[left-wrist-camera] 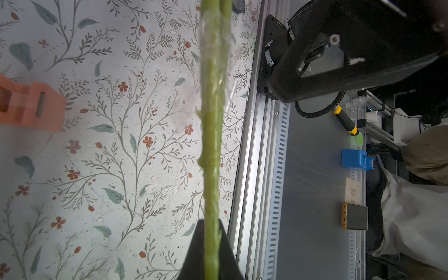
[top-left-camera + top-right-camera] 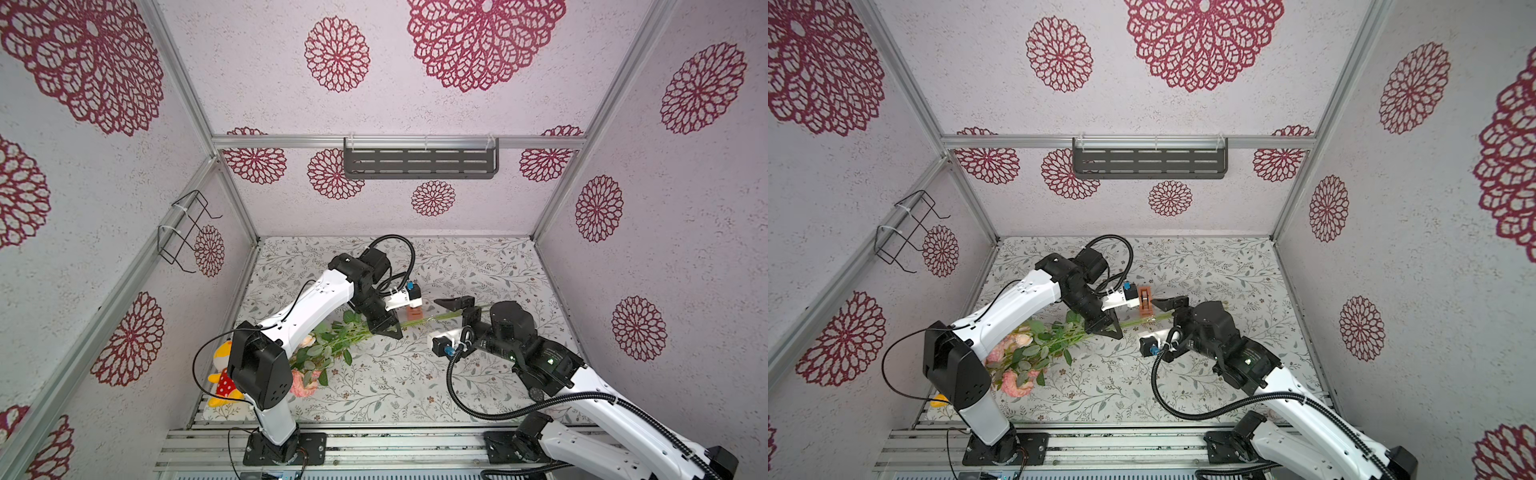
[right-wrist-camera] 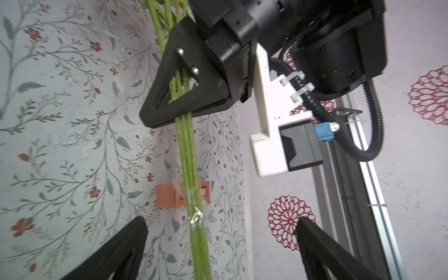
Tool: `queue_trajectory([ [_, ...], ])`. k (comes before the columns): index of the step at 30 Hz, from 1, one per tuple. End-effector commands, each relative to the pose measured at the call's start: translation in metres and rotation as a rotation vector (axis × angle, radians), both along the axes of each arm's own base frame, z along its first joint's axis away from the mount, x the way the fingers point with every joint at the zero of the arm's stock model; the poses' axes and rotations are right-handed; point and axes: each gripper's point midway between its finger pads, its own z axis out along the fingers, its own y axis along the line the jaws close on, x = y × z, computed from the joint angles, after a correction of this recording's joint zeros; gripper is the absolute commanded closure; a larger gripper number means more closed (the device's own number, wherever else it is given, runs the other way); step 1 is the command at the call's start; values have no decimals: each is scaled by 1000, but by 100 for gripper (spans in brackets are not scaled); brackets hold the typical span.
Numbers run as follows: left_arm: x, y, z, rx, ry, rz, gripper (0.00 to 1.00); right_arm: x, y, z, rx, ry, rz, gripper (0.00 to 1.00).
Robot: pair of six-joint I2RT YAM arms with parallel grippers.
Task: Wrap bouquets with tape
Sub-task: Wrap the tape around the bouquet.
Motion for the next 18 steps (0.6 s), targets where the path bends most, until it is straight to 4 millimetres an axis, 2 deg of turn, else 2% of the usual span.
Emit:
queue_trajectory([
  [1, -6, -3, 8, -31, 19, 7, 100, 22, -5, 17, 33, -209, -82, 1],
  [5, -6, -7, 15, -63, 28, 31, 100, 35, -12, 15, 44, -307, -151, 1],
  [9, -6, -20, 24, -140, 91, 62, 100, 25, -15, 30, 171, -449, -141, 1],
  [13, -12, -30, 38, -217, 122, 38, 100, 19, -12, 32, 224, -492, -109, 1],
  [18, -12, -33, 35, -216, 139, 38, 100, 16, -9, 35, 252, -497, -86, 1],
])
